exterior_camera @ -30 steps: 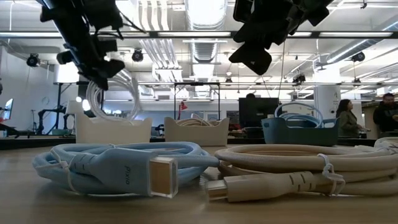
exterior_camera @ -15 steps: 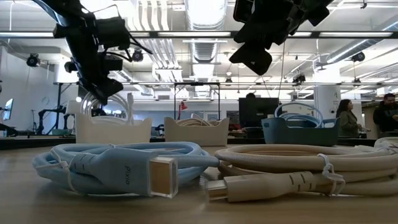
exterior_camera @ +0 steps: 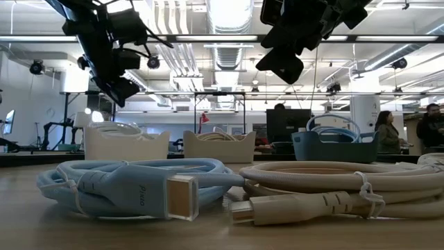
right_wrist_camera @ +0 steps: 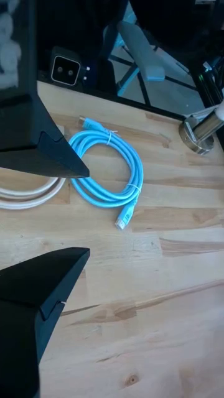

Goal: Sort HDMI cables
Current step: Put the bottom left light brown HDMI cable into the gray bin

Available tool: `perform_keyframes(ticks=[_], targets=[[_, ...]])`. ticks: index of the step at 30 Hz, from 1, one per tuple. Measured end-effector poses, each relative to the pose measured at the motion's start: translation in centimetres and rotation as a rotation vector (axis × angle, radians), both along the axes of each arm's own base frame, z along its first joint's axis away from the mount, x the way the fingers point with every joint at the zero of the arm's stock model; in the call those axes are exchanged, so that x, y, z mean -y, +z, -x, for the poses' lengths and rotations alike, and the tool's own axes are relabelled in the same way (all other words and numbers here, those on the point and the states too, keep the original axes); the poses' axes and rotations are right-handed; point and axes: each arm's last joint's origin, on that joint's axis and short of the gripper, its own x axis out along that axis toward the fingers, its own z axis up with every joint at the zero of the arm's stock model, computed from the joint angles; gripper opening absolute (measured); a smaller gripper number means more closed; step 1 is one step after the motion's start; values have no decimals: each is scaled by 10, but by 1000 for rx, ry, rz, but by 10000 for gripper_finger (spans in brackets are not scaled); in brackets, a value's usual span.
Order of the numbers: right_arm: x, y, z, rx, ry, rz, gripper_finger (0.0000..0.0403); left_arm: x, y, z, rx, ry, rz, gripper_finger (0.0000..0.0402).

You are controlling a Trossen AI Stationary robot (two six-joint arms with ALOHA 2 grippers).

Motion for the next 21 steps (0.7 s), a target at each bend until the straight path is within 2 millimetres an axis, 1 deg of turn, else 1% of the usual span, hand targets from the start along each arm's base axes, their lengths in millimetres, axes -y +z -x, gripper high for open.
perform_keyframes(ticks=[8, 11, 14, 18, 21], targets=[[0, -1, 0, 4, 8, 11, 187, 0, 4, -2, 16, -21, 15, 168], [0, -5, -2, -9, 9, 11, 187, 0, 4, -2, 26, -19, 15, 168], [0, -14, -8, -28, 10, 12, 187, 2, 3, -5, 63, -51, 52, 167], [-1, -33, -15, -100, 14, -9, 187, 3, 3, -11, 140, -169, 167, 167], [-5, -46, -17, -156, 100, -84, 187, 4, 4, -15, 185, -238, 215, 167]])
